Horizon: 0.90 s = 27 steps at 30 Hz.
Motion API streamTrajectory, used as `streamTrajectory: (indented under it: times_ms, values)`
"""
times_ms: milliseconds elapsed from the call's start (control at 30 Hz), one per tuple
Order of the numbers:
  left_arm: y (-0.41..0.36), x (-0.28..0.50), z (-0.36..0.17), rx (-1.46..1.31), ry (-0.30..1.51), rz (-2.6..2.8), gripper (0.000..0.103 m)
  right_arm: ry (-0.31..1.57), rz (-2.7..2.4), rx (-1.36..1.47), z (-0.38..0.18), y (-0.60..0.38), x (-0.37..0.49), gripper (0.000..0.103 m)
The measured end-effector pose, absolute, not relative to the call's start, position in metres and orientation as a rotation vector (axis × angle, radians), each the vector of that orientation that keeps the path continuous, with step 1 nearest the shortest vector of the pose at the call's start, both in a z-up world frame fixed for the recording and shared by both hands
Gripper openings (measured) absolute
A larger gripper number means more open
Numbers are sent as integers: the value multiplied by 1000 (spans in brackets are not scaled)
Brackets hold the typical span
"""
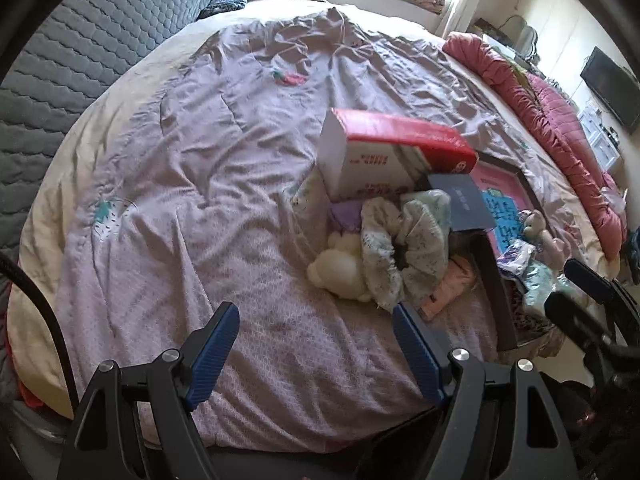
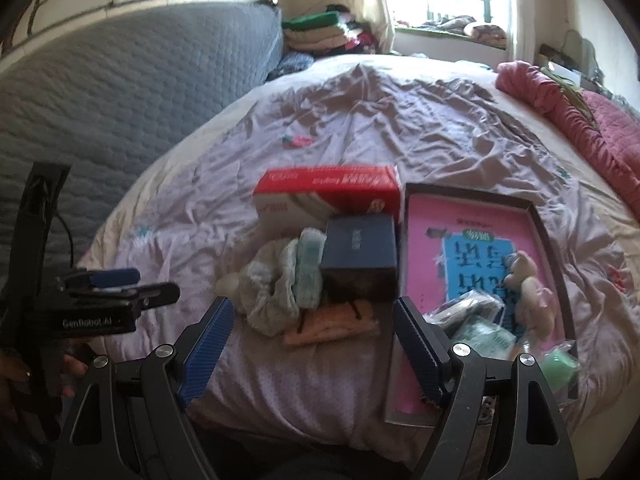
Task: Organize soft objects
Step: 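Grasp the floral scrunchie with the left tool while the right tool grasps the pink bagged item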
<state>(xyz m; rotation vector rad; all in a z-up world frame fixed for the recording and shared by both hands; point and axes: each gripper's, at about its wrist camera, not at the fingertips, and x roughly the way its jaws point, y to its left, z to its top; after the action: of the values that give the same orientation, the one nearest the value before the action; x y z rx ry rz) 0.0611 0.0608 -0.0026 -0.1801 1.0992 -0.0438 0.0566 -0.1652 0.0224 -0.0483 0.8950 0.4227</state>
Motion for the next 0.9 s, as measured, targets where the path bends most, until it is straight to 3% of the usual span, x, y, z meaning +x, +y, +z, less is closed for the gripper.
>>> streamTrajectory:
  times_ms: [433,500,700,900]
  values:
    - [27,109,-32,-141,1169,-109,78,990,421,-117,-27,-156,63,82]
    - [21,117,-37,-133,1182,-109,72,1001,423,-104,-31,-156,65,82]
    - [5,136,-47,-93,1198,-119,70,1019,433,-93,-42,-156,71,82]
    - [2,150,-57,-105,1210,-109,52,1022,419,-59,-46,-159,83,82]
